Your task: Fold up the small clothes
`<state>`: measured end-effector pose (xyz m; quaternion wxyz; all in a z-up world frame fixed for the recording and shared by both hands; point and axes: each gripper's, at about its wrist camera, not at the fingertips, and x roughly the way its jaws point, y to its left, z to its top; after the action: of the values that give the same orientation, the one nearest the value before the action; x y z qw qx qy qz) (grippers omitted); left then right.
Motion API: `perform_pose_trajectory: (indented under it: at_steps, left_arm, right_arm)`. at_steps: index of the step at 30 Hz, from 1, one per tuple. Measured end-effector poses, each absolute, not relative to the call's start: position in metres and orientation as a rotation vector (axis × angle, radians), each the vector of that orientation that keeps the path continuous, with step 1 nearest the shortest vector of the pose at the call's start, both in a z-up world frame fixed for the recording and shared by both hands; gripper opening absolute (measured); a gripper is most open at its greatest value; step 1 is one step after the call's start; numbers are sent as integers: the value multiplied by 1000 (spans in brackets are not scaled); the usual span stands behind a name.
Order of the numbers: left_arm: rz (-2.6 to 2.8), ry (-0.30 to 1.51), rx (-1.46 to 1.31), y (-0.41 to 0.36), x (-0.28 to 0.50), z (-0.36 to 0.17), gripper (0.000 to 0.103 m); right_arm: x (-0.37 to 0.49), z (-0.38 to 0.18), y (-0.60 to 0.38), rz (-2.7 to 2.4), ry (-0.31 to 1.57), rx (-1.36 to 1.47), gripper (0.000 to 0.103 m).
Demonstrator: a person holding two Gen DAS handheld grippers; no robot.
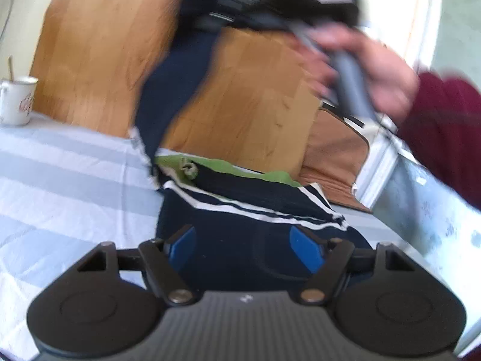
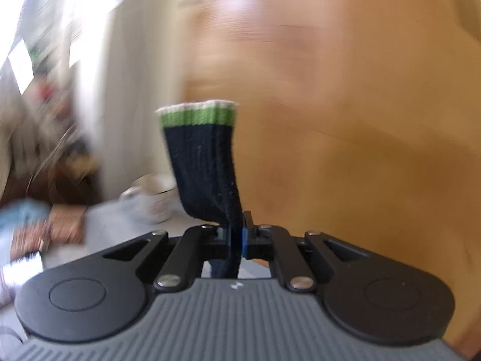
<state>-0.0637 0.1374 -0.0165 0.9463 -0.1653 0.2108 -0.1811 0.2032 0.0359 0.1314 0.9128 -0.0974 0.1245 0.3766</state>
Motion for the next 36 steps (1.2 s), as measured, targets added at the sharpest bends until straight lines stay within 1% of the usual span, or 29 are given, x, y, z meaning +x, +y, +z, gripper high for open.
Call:
perform_pose_trajectory:
  at_steps: [2,5,10,11,12,15,17,18,20,21,22,23,24,25,26,27,28,29,32,34,35,36]
  left_arm:
    - [-354,431,-367,145,-63,-16,72]
    - [-330,428,-375,148,-60,-16,73]
    - [-313,478,-419,156,-39,-4,73]
    - [-296,491,-432,160,-30,3,74]
    - [-264,512,-446,163,-18,11,77]
    - [-173,628,-487,173,35,23,78]
    - [-156,673,-493,176,74,19,78]
    - [-132,700,-494,176,95,14,77]
    - [-142,758,-507,173,132,-2,74]
    - [-155,774,-511,170,144,-9,73]
    - [-161,790,-508,165,155,-16,69]
    - [-164,798,-495,159,163,-23,54]
    - [-167,801,-481,153,169,-29,33]
    - [-176,798,-472,148,172,-33,28]
    - [-162,765,-462,145,171,-35,21]
    - [-155,728,-452,143,167,-34,17]
    - [-152,700,-446,142,165,-32,16]
    - [-162,658,-443,143,160,-28,15]
    - [-173,540,-394,137,147,-16,16]
    - [-167,545,-317,124,148,-18,23]
    - [-142,571,-266,115,151,-23,28]
    - [-116,608,-233,110,155,-26,29]
  right_arm:
    - [220,119,-19,692,342,5,9]
    - [239,90,-74,620,436,259,9]
    - [230,35,-136,570,447,490,9]
    - [229,21,-148,546,441,541,9]
    - [227,9,-153,531,441,586,9]
    - [220,-24,-175,477,473,677,9]
    - [216,-40,-181,468,496,692,9]
    - [214,-45,-184,463,506,698,12]
    - [216,-54,-197,452,527,733,14]
    - [218,-58,-204,445,530,759,20]
    - [217,-61,-208,436,531,782,30]
    - [218,-62,-215,420,528,806,34]
    - [219,-63,-221,403,520,826,40]
    - [221,-65,-226,397,514,841,39]
    - [226,-68,-229,400,513,843,36]
    - [229,-64,-229,404,509,829,16]
    - [227,-61,-229,402,487,798,10]
    - [222,-58,-228,400,442,777,10]
    - [193,-39,-226,389,233,652,10]
    - [181,-33,-226,340,191,582,10]
    - [182,-34,-228,302,204,550,10]
    - [186,-38,-229,264,232,524,10]
